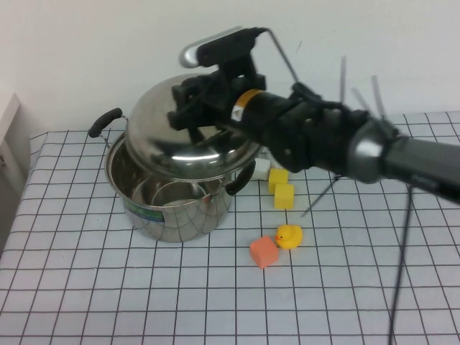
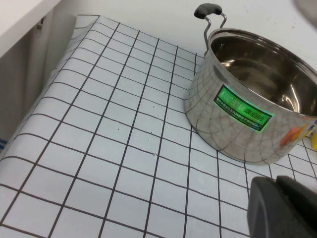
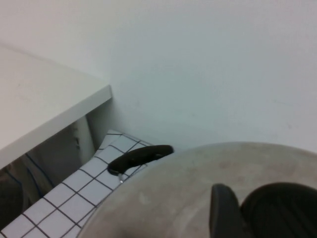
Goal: Cover the pot
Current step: Place the pot lid on the pot
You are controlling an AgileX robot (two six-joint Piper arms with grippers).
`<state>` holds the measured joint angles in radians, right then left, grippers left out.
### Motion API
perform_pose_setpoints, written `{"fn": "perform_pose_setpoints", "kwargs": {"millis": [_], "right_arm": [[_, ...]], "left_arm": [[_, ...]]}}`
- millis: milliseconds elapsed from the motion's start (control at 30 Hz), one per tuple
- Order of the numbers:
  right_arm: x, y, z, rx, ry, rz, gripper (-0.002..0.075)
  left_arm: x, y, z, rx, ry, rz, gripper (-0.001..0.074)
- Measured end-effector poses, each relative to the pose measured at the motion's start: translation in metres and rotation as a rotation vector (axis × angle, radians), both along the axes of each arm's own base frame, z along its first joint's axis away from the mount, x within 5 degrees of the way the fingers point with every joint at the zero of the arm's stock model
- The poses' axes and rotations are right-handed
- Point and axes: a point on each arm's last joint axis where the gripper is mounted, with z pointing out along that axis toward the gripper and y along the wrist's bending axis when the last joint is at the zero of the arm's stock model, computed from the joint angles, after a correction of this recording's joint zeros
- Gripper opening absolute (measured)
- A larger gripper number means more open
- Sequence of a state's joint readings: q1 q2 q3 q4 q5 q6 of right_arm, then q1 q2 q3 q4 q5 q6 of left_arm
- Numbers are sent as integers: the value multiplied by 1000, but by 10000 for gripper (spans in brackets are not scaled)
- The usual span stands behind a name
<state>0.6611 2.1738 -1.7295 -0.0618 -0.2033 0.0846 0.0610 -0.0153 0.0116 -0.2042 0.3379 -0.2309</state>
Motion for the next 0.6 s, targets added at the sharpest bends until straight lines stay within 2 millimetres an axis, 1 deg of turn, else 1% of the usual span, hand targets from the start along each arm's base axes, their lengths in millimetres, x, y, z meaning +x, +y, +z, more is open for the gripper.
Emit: {"fn": "perform_pose_setpoints", "kwargs": {"millis": [67, 100, 200, 367, 533, 600], "right_arm": [[5, 14, -9, -3, -1, 14, 345], [8, 19, -15, -8, 6, 18, 345], [16, 33, -26, -3, -1, 29, 345], [31, 45, -47, 5, -11, 28, 345], [39, 51, -67, 2, 2, 26, 345], [40, 52, -71, 2, 5, 25, 345]], "left_arm": [[0, 0, 0, 0, 0, 0, -3], [0, 0, 0, 0, 0, 0, -3], [0, 0, 0, 0, 0, 0, -3], [0, 0, 0, 0, 0, 0, -3], [0, 0, 0, 0, 0, 0, -2], [0, 0, 0, 0, 0, 0, -2]]}}
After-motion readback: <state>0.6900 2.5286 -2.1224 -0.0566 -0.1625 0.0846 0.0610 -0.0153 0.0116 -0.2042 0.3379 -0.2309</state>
